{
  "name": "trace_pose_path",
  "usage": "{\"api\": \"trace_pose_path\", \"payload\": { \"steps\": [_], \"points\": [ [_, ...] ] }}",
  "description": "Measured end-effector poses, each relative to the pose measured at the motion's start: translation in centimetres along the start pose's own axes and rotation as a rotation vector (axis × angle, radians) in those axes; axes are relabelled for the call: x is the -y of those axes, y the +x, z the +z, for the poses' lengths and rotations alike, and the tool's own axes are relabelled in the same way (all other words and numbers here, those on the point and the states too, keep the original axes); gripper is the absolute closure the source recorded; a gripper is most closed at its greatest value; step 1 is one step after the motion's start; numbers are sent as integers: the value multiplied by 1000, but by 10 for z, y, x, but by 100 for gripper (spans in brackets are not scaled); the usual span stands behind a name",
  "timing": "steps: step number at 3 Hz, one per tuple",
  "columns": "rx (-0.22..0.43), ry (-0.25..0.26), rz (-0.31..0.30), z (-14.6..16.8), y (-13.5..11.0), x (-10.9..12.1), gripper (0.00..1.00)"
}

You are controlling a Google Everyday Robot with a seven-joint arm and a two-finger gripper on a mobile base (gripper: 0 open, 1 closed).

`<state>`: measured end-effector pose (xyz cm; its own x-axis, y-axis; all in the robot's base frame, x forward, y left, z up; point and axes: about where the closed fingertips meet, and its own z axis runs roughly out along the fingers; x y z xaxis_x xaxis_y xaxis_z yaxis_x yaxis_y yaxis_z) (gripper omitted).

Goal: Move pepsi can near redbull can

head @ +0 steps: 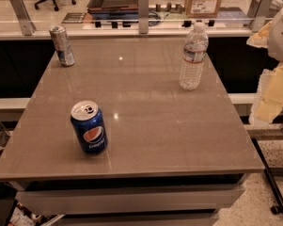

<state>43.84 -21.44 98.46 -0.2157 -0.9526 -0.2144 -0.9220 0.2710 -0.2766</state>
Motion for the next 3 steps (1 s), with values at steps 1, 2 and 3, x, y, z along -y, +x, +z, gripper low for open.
{"api": "trace_pose_path", "payload": {
  "steps": [1, 2, 3],
  "points": [
    [6, 6, -1, -1, -2, 0, 0],
    [57, 5, -8, 8, -13, -5, 0],
    [157, -26, -11, 31, -27, -14, 0]
  ]
}}
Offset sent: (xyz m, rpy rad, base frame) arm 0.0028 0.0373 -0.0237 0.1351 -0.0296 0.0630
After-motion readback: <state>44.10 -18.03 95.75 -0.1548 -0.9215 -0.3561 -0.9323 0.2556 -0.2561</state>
